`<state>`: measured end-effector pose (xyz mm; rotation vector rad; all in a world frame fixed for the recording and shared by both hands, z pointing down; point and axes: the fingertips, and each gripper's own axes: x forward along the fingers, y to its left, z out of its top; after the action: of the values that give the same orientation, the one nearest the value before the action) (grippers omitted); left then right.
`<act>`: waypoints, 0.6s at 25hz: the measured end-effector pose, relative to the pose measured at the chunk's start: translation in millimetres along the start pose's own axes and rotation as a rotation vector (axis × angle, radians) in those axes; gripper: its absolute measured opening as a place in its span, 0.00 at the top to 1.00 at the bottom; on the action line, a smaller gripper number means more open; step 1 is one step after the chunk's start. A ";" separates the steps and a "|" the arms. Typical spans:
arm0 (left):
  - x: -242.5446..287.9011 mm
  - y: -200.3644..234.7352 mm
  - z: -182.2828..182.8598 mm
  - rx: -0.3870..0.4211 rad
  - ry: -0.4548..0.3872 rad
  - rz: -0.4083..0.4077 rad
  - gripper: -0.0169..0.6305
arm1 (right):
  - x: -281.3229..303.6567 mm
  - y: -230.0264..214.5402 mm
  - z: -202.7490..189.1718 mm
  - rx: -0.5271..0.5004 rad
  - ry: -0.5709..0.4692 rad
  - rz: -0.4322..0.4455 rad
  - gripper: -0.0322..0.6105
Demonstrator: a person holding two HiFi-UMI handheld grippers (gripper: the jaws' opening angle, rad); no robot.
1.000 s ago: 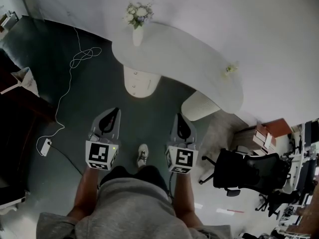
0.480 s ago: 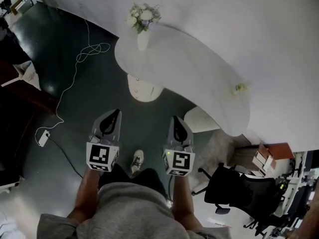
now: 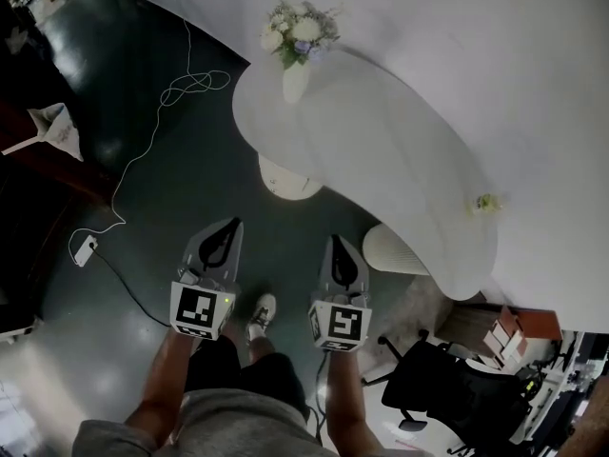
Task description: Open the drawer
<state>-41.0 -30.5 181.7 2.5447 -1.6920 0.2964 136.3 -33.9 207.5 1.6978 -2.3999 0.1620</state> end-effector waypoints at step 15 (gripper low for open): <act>102.9 32.7 -159.4 -0.029 0.116 -0.094 0.96 | 103.6 12.9 -137.6 0.022 0.083 -0.061 0.94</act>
<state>-51.7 -110.1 356.6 2.5233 -1.5201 0.4011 104.2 -97.1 365.1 1.7360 -2.2921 0.2450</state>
